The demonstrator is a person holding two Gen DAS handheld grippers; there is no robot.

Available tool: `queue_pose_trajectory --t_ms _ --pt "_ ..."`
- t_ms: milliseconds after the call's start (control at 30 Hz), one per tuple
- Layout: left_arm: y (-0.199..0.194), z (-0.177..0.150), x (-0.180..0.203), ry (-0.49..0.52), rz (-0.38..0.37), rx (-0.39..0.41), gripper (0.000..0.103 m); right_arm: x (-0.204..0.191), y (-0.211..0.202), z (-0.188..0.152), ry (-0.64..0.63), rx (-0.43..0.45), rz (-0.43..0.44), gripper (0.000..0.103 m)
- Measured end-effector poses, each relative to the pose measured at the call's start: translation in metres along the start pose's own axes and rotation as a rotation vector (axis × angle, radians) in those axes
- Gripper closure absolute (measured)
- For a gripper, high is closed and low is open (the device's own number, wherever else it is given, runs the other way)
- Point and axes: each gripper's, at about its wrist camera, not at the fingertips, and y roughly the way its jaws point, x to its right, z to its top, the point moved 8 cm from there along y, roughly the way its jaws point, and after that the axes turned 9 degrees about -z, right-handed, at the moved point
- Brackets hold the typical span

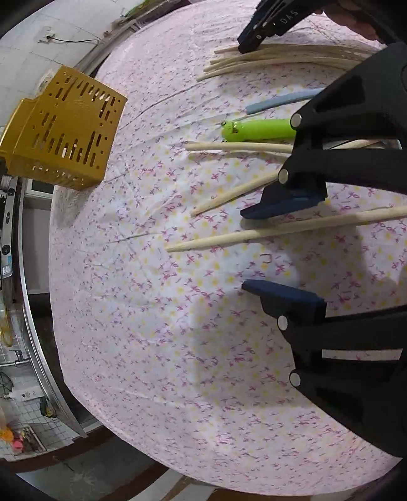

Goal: Organize utensils
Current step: 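Reach the right gripper to a wooden chopstick and close on it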

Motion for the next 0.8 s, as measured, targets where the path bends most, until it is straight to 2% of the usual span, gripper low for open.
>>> queue_pose_trajectory --t_ms 133,300,400,567,800 --pt "0.006 0.005 0.006 0.032 0.023 -0.024 0.065 -0.003 0.004 0.005 -0.018 -0.010 -0.015 0.080" --pt "0.008 0.008 0.008 0.053 0.027 -0.045 0.071 -0.005 0.006 0.007 -0.043 -0.024 -0.007 0.082" --pt "0.010 0.013 0.011 0.048 0.023 -0.055 0.080 -0.008 0.007 0.009 -0.058 -0.036 0.009 0.092" --pt "0.011 0.016 0.008 0.028 0.017 -0.061 0.096 -0.008 0.008 0.014 -0.066 -0.051 0.038 0.095" --pt "0.012 0.018 0.007 0.009 -0.011 -0.075 0.098 0.006 0.002 0.026 -0.046 -0.033 0.075 0.097"
